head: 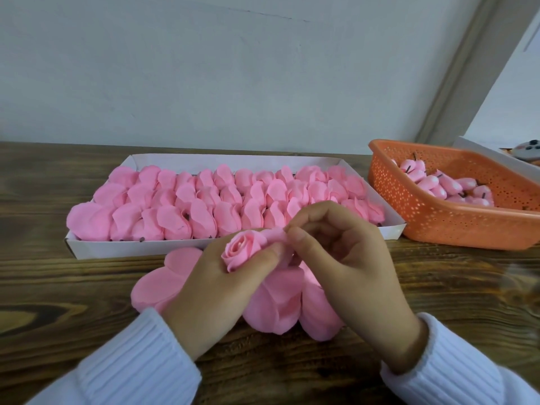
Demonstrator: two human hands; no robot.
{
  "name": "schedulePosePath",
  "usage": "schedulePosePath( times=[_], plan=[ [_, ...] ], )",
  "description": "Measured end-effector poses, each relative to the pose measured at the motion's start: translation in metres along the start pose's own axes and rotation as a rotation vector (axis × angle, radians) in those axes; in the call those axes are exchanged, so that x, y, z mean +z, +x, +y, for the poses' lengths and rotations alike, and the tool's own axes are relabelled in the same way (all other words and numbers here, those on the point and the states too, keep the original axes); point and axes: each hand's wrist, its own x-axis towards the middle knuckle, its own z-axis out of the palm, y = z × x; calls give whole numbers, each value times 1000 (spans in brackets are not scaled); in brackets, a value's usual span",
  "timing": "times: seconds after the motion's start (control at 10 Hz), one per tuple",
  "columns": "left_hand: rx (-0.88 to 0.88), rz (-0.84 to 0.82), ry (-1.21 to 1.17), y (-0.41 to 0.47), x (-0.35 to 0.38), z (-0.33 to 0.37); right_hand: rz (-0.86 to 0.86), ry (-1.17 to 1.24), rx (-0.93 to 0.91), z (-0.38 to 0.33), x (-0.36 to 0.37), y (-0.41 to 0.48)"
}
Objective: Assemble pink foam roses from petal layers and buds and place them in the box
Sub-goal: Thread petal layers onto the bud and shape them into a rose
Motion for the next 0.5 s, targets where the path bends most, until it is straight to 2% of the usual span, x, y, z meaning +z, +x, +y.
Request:
schedulePosePath(
  times=[0.2, 0.4, 0.5],
  plan=[
    [-20, 18, -90, 2, 3, 7, 100, 15, 46, 5, -3, 2],
    [-89, 95, -133, 7, -3, -2, -110, 150, 192, 12, -3, 3],
    [-98, 90, -207, 6, 2, 5, -168, 177, 196, 13, -1, 1]
  ],
)
